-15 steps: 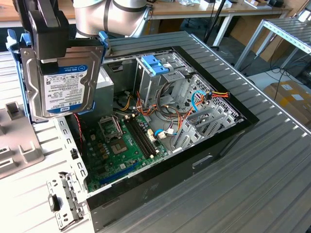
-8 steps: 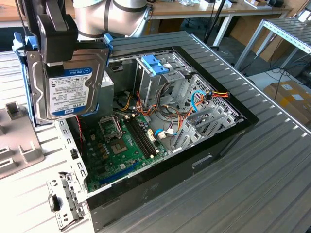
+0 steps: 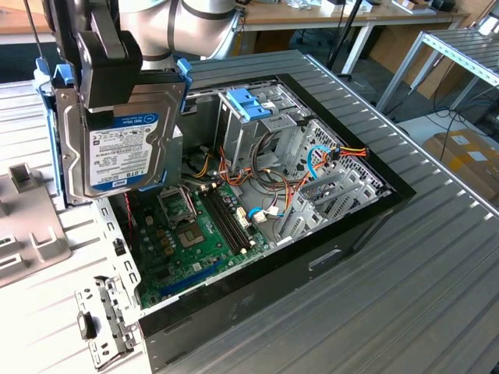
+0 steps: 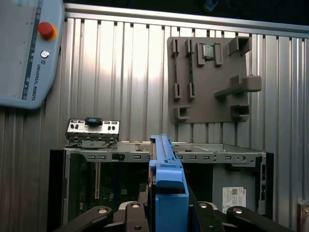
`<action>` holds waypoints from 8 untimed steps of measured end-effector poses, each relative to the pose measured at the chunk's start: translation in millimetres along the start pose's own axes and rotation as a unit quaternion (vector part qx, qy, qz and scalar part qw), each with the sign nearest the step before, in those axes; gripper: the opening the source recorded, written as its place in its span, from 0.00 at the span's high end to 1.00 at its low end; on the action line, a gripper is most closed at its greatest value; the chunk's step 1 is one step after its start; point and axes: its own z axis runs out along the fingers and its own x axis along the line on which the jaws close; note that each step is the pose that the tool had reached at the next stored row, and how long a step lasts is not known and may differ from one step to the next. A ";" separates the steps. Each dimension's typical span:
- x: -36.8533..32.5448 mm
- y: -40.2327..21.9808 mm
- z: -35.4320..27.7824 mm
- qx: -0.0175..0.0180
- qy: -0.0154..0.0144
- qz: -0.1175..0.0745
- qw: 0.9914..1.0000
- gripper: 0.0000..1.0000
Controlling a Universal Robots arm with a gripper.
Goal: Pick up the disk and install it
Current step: 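Pick up the disk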
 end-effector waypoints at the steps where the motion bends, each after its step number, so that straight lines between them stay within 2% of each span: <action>1: 0.6 -0.4 -0.1 0.000 0.000 0.000 1.000 0.63; 8: 8.4 -5.3 -1.0 0.000 0.000 0.000 1.000 0.63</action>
